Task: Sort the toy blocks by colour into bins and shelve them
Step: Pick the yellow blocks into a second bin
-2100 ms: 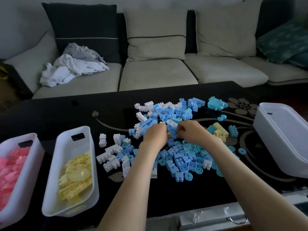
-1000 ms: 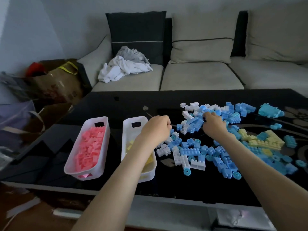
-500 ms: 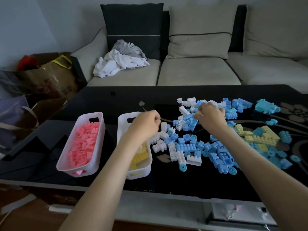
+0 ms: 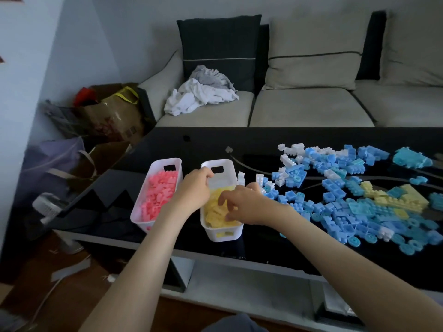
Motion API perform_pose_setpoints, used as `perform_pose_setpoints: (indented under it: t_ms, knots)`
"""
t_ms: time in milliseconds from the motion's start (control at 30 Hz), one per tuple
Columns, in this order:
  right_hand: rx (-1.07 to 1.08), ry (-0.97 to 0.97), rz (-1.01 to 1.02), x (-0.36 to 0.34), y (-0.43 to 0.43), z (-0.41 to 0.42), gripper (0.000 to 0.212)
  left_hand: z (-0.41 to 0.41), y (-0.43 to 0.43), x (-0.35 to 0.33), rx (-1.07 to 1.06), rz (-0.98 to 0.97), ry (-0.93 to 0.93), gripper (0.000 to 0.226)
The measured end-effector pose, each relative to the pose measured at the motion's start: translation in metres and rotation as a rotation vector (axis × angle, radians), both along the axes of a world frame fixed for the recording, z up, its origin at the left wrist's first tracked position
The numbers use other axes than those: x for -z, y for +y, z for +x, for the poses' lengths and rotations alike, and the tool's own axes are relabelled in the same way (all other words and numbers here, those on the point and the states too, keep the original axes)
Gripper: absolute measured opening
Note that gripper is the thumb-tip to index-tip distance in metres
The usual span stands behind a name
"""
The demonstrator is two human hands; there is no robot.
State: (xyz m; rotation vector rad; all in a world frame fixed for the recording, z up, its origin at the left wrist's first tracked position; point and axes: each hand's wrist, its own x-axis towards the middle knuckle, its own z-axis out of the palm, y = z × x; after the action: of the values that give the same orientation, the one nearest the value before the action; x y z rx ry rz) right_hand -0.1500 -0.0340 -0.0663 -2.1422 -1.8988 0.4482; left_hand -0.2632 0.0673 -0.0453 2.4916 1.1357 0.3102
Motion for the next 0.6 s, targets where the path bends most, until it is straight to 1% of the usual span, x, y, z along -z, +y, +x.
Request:
perform_pose_setpoints:
  t_ms: [100,133,233,300,400,500,600]
  knots:
    - [0.031,-0.059,-0.043,-0.001,-0.002,0.001,0.049,-0.001,-0.006,0.006,0.044,0.017,0.106,0.048]
    - [0.044,-0.057,-0.043,-0.002,-0.001,0.001,0.051,0.000,-0.008,0.006,0.052,0.019,0.125,0.051]
    - [0.045,-0.066,0.077,-0.005,-0.001,0.005,0.045,0.003,-0.013,0.001,0.035,0.035,0.143,0.053]
    - [0.077,-0.057,0.168,-0.009,-0.009,0.018,0.040,0.008,-0.018,-0.006,0.013,0.112,0.132,0.050]
    - [0.206,-0.007,0.162,-0.013,-0.034,0.055,0.037,0.034,-0.037,-0.016,0.044,0.181,0.035,0.043]
    - [0.419,0.041,0.100,-0.008,-0.074,0.112,0.037,0.086,-0.071,-0.017,0.235,0.144,-0.045,0.035]
    - [0.658,0.041,0.055,-0.001,-0.119,0.168,0.039,0.137,-0.105,-0.010,0.419,0.046,-0.023,0.032]
